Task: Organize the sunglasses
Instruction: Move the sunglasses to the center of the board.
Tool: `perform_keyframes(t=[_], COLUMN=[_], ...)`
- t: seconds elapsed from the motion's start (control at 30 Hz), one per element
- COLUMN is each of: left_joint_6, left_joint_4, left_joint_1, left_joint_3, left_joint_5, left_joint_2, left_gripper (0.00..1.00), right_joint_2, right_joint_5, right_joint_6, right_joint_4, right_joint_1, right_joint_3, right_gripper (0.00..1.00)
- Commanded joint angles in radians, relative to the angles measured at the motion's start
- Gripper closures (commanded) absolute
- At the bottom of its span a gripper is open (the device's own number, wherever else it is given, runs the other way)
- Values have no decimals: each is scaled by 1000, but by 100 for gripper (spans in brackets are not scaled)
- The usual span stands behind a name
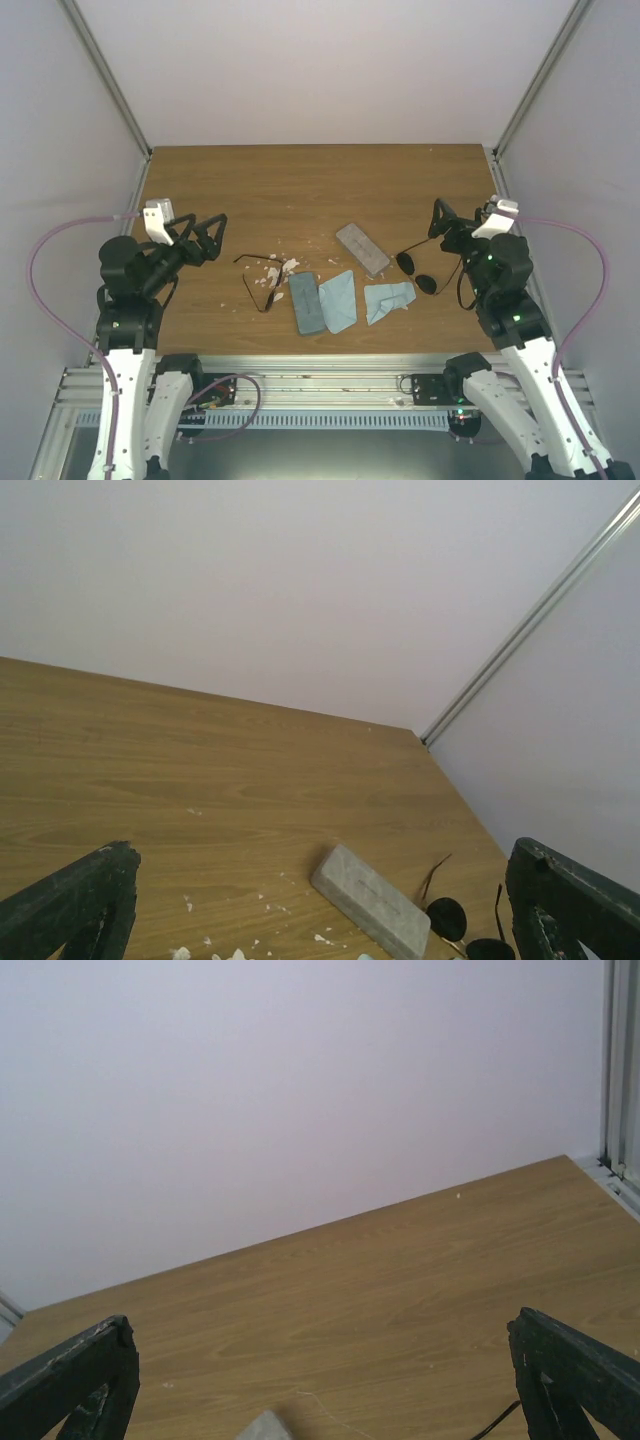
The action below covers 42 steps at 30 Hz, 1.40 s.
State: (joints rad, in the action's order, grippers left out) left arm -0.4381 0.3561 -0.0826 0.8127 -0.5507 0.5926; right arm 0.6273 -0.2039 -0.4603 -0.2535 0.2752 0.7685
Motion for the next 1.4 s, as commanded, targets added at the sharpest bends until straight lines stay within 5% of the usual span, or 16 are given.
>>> perform_keyframes(t=[0.0,0.27,0.4,0.63,0.8,1.1,1.37], left_joint_6=[-15,-144,-182,-222,-247,-383,-369], left_joint_4=[-42,-367,-411,-322,-167,-87,-3], left_joint_1=[6,7,56,421,696,751,727], left_joint_3=[-34,-221,-248,-240,-170,-204,-153], left_joint_5=[17,-352,-406,-209,60,255,349], left_joint_2=[-47,-97,-26,183,375,563,716], left_gripper=[1,1,1,7,12,60,75], right_joint_2=[5,127,218,368,458,511,521], right_joint_5=[16,195,357,406,359,305,250], right_joint_6=[2,-12,-52,-142,-166,-198,-208], right_joint_4=[31,-16,-12,-7,-39,-45,-53], right_joint_1=[6,7,7,71,157,253,330], right_joint_3=[4,56,39,-24,-19,-50,-58], right_gripper=[0,0,2,8,13,14,16])
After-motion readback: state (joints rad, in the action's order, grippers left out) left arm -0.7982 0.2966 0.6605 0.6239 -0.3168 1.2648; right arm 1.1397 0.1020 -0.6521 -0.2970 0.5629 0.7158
